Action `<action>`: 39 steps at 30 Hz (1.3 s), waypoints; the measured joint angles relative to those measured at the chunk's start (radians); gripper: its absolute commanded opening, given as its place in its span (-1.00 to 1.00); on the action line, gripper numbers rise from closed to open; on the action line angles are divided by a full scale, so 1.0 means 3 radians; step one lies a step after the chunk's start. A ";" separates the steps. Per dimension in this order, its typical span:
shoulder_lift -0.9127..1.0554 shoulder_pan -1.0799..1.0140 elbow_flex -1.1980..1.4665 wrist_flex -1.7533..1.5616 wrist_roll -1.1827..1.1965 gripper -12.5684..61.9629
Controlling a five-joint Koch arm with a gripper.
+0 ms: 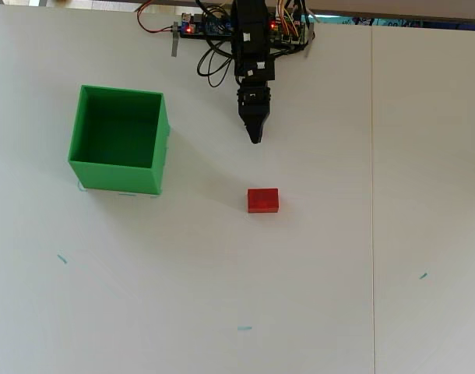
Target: Grasp a red block and put it in the green bin.
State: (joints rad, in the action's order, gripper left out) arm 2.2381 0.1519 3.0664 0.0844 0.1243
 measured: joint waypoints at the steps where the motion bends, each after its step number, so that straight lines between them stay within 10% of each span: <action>1: 0.0000 0.0000 0.0000 0.0000 0.0000 0.27; 39: 0.0000 -0.0097 -0.0332 0.0240 -0.0092 0.27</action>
State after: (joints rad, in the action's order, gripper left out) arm 2.2381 0.1227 2.9667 0.1565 0.0966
